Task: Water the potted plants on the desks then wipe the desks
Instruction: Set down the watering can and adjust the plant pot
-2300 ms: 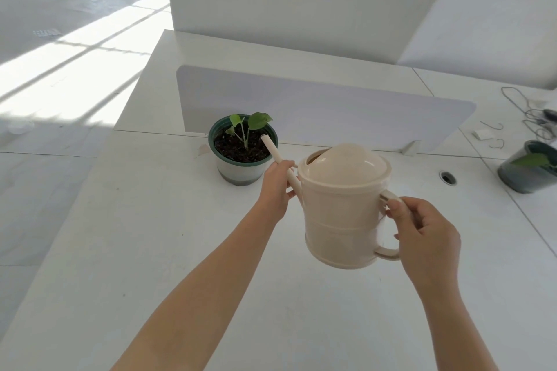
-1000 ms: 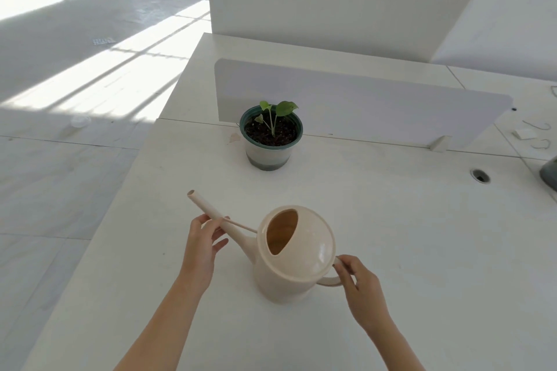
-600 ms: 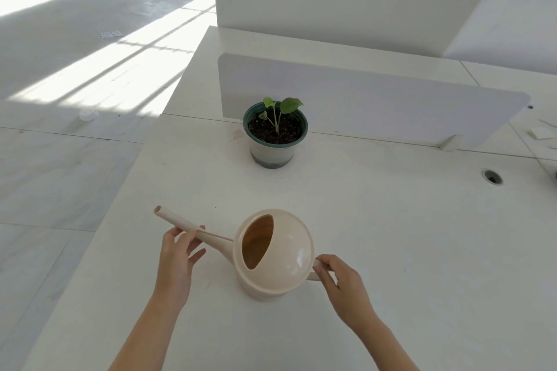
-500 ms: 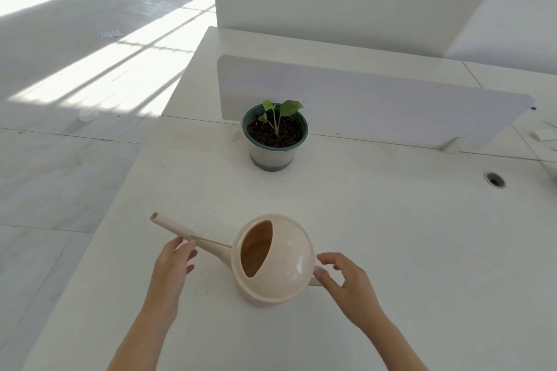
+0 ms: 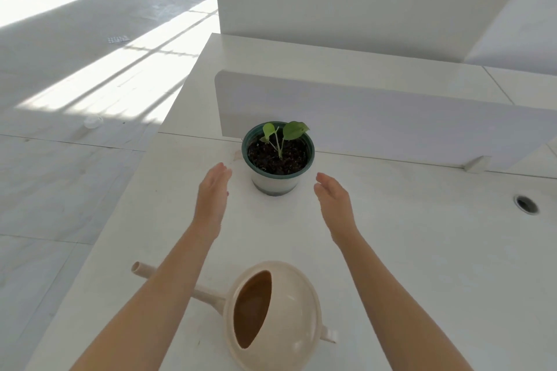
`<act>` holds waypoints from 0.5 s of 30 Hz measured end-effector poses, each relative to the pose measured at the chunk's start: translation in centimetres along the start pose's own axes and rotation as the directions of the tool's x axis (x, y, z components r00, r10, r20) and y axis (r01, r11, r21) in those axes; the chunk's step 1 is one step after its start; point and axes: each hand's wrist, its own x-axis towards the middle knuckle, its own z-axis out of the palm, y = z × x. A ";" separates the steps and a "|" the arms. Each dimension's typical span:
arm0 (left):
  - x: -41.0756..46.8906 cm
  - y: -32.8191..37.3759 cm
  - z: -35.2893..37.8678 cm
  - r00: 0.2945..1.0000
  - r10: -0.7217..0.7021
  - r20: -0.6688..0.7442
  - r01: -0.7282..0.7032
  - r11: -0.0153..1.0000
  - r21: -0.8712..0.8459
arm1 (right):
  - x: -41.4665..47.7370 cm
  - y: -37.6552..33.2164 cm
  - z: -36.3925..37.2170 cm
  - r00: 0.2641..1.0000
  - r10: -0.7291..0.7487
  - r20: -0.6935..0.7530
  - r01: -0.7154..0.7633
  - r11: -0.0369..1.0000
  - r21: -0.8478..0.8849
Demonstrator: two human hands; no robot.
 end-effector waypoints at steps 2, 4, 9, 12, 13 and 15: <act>2.4 -0.2 1.7 0.999 -0.028 0.025 0.029 0.998 -0.054 | 1.5 -0.4 1.0 0.999 0.037 0.021 -0.038 0.996 0.081; 4.6 -0.8 2.8 0.998 -0.050 0.040 0.054 0.995 -0.088 | 2.8 -0.6 1.8 0.999 0.028 0.031 -0.033 0.987 0.159; 7.2 -1.4 4.6 0.987 -0.050 0.155 0.067 0.992 -0.108 | 4.2 -0.2 2.9 1.000 -0.002 0.029 -0.005 0.968 0.252; 7.0 -1.8 5.1 0.987 -0.064 0.146 0.087 0.985 -0.152 | 4.4 0.0 3.1 0.999 -0.017 0.039 0.007 0.970 0.244; 6.7 -2.0 5.4 0.989 -0.061 0.136 0.083 0.983 -0.165 | 4.6 -0.1 3.1 0.999 -0.025 0.040 0.014 0.972 0.235; 6.1 -2.2 5.9 0.991 -0.061 0.117 0.084 0.977 -0.197 | 5.0 -0.5 3.0 0.999 -0.025 0.045 0.015 0.974 0.226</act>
